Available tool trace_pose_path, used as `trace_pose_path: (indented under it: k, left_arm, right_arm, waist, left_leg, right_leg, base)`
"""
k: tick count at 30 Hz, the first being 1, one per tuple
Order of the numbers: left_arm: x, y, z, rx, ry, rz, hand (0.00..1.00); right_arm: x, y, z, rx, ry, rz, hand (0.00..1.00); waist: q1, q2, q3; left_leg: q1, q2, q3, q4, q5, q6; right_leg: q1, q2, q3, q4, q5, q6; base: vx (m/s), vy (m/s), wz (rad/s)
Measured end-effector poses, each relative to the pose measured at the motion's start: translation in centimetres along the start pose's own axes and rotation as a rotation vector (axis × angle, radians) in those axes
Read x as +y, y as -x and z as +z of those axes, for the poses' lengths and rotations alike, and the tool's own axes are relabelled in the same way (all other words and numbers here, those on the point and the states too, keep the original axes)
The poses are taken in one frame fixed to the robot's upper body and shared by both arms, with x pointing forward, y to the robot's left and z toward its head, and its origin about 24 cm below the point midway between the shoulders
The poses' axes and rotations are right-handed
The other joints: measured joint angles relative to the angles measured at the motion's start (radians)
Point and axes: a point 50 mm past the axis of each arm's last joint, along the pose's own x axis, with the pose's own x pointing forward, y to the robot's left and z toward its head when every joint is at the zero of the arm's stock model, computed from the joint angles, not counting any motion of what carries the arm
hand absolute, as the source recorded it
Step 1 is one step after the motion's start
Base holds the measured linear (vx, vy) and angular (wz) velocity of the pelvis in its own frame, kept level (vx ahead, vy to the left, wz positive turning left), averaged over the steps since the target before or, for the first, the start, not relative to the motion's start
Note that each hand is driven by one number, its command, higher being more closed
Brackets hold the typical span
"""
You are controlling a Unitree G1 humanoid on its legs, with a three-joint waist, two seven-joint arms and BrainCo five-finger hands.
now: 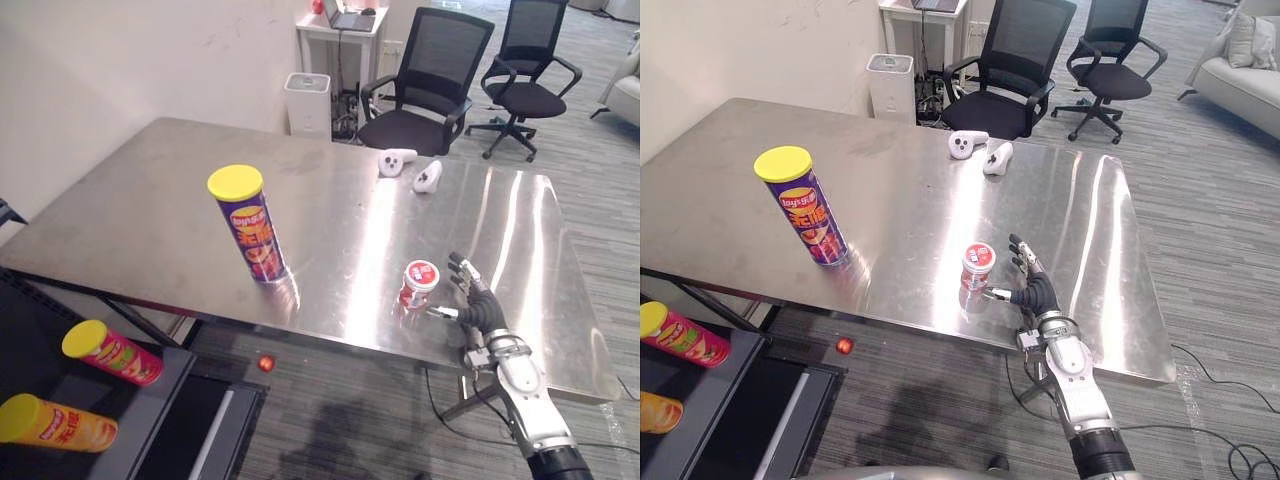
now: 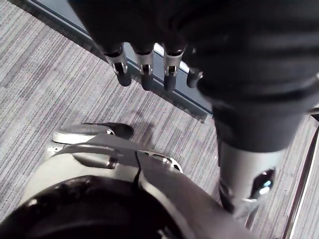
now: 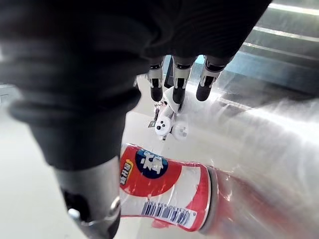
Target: Put the gum and the chips on the shelf.
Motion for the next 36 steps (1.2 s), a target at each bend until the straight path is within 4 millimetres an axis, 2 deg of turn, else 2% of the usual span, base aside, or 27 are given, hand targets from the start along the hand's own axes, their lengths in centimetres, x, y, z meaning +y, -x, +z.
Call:
trace_pose_path:
  k: [15,20,28,29,36]
  left_arm:
    - [0.0,-0.1,0.3,-0.010,0.005,0.001,0.00]
    - [-0.1,-0.1,0.6,-0.021,0.007,0.000,0.00]
    - [-0.1,-0.2,0.7,-0.021,0.008,0.000,0.00]
    - [-0.1,-0.2,0.7,-0.022,0.008,0.000,0.00]
    - [-0.1,-0.2,0.7,-0.022,0.009,0.000,0.00]
  right_arm:
    - [0.6,-0.8,0.7,-0.030,0.001,0.028,0.00]
    - [0.9,-1.2,1.0,-0.046,0.001,0.041,0.00]
    - [1.5,-1.4,1.2,-0.053,-0.008,0.059,0.00]
    - [1.5,-1.4,1.2,-0.053,-0.008,0.059,1.00]
    - [1.5,-1.4,1.2,-0.053,-0.008,0.056,1.00]
  waist:
    - [0.008,-0.001,0.022]
    - [0.023,-0.002,0.031]
    - [0.027,-0.002,0.031]
    - [0.028,-0.002,0.031]
    - [0.032,-0.003,0.032]
  left_leg:
    - [-0.004,-0.001,-0.023,0.000,0.006,0.000]
    - [-0.005,-0.001,-0.025,-0.002,0.007,0.000]
    - [-0.008,-0.001,-0.029,-0.002,0.008,0.000]
    - [-0.008,-0.001,-0.029,-0.002,0.008,0.000]
    - [-0.008,-0.001,-0.030,-0.002,0.010,0.000]
  right_leg:
    - [0.015,0.000,-0.023,-0.008,0.000,0.000]
    - [0.015,0.000,-0.025,-0.008,0.000,0.000]
    - [0.015,0.000,-0.029,-0.009,0.000,0.000]
    - [0.016,0.000,-0.029,-0.009,0.000,0.000]
    - [0.016,0.000,-0.029,-0.009,0.000,0.000]
  base:
    - [0.00,-0.002,0.03]
    - [0.00,-0.001,0.01]
    - [0.00,0.000,0.00]
    - [0.00,0.000,0.00]
    - [0.00,0.000,0.00]
